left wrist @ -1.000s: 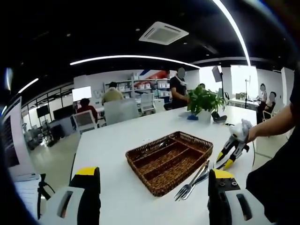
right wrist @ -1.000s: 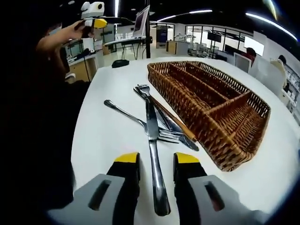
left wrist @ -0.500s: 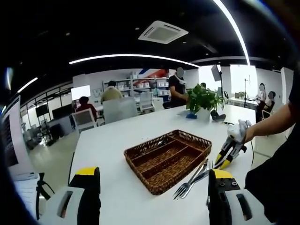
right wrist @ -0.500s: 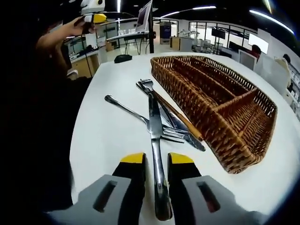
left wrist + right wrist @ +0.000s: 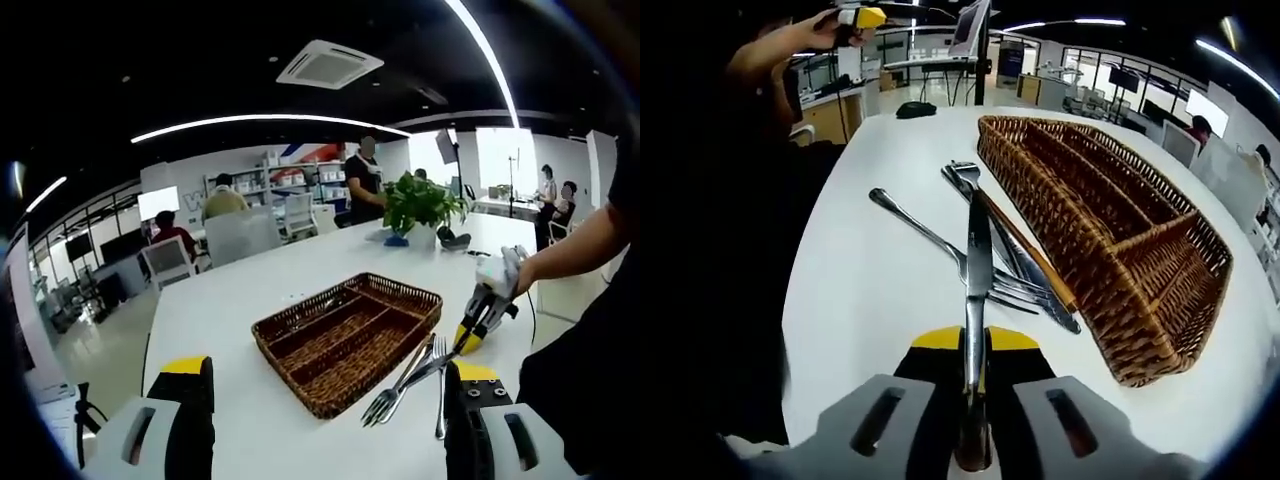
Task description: Arrange the knives, forks, and spoons in their matching storage slots by inserting each utensil handle-first until every utensil is classified and aligned in the correct compartment
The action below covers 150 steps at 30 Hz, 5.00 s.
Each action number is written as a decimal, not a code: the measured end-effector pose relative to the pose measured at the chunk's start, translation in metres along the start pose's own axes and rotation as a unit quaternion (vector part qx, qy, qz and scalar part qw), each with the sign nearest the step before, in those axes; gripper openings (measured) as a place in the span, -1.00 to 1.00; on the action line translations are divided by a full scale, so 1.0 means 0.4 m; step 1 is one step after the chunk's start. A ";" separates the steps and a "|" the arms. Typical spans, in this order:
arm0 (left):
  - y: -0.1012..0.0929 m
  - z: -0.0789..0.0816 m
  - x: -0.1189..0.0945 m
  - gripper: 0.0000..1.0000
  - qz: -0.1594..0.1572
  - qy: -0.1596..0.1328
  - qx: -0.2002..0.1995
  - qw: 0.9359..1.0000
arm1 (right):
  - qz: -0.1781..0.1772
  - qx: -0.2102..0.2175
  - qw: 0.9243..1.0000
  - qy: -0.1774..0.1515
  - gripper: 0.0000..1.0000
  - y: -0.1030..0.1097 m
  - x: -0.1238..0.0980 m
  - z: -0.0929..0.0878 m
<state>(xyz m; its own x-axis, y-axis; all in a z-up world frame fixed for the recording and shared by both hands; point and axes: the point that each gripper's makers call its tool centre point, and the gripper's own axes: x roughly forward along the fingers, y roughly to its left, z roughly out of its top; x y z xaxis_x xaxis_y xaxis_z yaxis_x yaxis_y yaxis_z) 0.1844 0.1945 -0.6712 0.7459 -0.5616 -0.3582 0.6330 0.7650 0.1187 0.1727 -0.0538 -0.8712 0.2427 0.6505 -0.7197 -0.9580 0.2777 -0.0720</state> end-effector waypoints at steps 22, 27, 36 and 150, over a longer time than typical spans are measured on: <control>-0.130 -0.104 0.132 0.86 -0.105 0.078 0.094 0.987 | 0.008 -0.026 1.000 0.003 -0.98 0.016 -0.004 0.004; -0.193 -0.121 0.191 0.76 -0.144 0.083 0.101 0.981 | 0.009 -0.024 1.000 0.002 -0.98 0.023 -0.004 0.008; -0.270 -0.213 0.260 0.44 -0.215 0.133 0.147 0.956 | 0.014 -0.042 0.999 -0.010 -0.98 0.046 -0.020 0.047; -0.366 -0.301 0.246 -0.77 -0.353 0.172 0.273 0.878 | 0.066 -0.112 0.992 0.000 -0.94 0.142 0.062 0.124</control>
<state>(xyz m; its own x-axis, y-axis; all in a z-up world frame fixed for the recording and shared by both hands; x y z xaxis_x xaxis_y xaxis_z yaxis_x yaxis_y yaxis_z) 0.1401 0.0652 -0.8354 0.0811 -0.6349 -0.7683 0.9875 -0.0532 0.1482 0.1320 0.0132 -0.8590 0.1134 0.6701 -0.7335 -0.9913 0.0271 -0.1284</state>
